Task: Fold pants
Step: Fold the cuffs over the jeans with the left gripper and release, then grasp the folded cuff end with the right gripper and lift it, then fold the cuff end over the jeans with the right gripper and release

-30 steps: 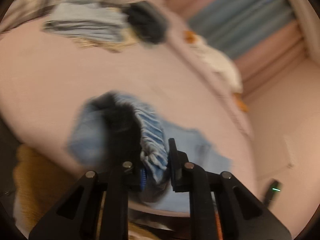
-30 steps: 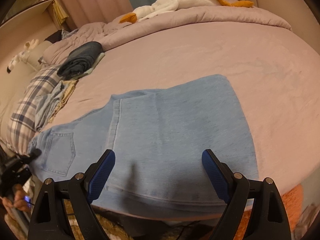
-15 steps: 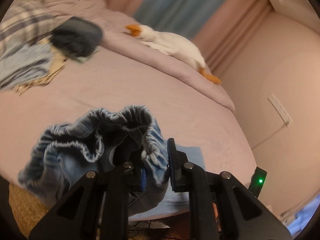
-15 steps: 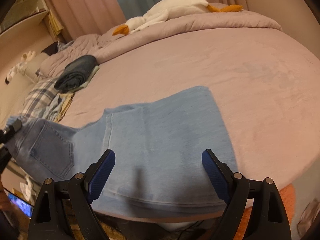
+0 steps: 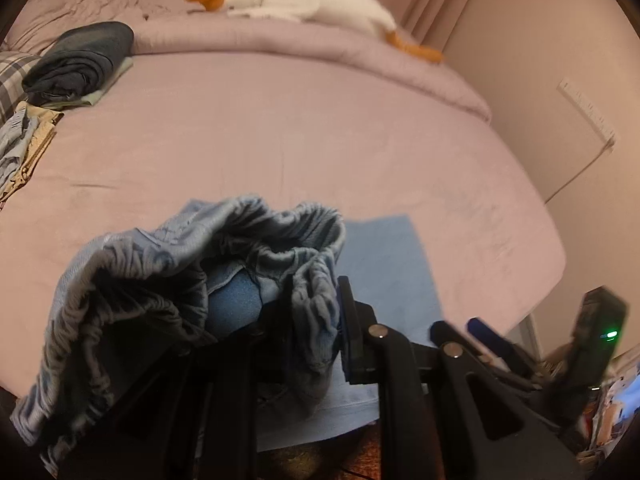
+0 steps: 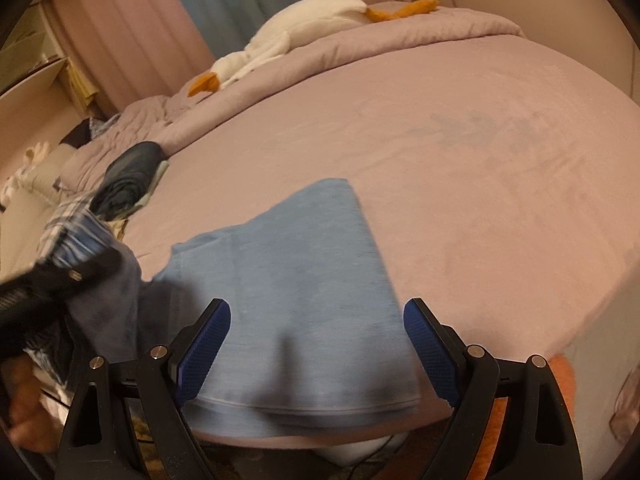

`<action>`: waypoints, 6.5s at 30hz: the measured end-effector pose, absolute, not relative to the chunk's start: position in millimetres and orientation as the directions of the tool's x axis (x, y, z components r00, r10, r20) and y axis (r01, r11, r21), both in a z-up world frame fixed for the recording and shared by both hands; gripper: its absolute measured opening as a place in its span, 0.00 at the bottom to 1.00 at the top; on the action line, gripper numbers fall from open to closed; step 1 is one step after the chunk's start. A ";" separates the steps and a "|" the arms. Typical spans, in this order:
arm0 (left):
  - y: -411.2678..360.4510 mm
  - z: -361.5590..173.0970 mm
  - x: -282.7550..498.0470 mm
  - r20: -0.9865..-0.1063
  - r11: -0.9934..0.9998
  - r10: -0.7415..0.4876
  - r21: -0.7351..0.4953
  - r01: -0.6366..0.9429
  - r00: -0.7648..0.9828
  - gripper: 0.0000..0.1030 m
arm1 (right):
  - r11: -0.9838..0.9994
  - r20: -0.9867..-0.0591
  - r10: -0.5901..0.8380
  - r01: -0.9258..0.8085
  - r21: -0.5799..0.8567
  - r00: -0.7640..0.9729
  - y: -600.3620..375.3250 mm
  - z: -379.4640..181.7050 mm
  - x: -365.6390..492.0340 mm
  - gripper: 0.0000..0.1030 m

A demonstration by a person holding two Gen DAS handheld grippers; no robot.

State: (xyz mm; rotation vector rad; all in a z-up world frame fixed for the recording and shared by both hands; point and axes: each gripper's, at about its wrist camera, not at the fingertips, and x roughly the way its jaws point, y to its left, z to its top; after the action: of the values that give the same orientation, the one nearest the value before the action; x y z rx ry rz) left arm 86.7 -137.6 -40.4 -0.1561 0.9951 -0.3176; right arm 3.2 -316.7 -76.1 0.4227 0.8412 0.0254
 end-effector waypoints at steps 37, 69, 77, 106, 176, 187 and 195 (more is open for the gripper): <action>43.1 -48.9 29.5 -0.782 0.950 -0.064 -0.238 -0.201 0.620 0.88 | 0.751 -0.616 0.657 -0.306 0.585 0.435 -183.7 -45.0 44.5 0.78; 15.3 -75.4 37.8 -0.822 0.932 -0.227 -0.340 -0.129 0.523 0.87 | 0.881 -0.778 0.471 -0.253 0.399 0.416 -234.3 -105.8 95.6 0.70; 19.7 -66.3 39.0 -0.811 0.927 -0.232 -0.351 -0.131 0.537 0.87 | 0.826 -0.656 0.560 -0.270 0.495 0.506 -234.8 -59.5 68.4 0.29; -59.2 -115.2 110.2 -0.858 0.934 -0.355 -0.341 0.105 0.370 0.69 | 0.956 -0.771 0.083 0.167 0.240 0.631 -317.2 -85.4 22.4 0.29; -49.1 -59.3 107.3 -0.732 0.864 -0.490 -0.482 0.148 0.473 0.26 | 0.846 -0.592 0.468 -0.138 0.515 0.656 -301.2 -36.7 34.7 0.37; -19.6 -55.6 152.1 -0.727 0.886 -0.437 -0.450 0.114 0.529 0.26 | 0.854 -0.583 0.479 -0.197 0.481 0.656 -268.8 -25.1 92.5 0.37; -3.1 -86.1 197.8 -0.764 0.888 -0.419 -0.459 0.045 0.491 0.26 | 0.858 -0.629 0.477 -0.168 0.486 0.614 -254.1 -48.1 127.3 0.37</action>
State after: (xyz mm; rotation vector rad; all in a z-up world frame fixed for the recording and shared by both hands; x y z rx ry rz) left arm 197.8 -3.1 -86.1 -0.4076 1.0254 -0.2913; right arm 127.3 -254.1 -48.1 0.4030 0.8326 0.3836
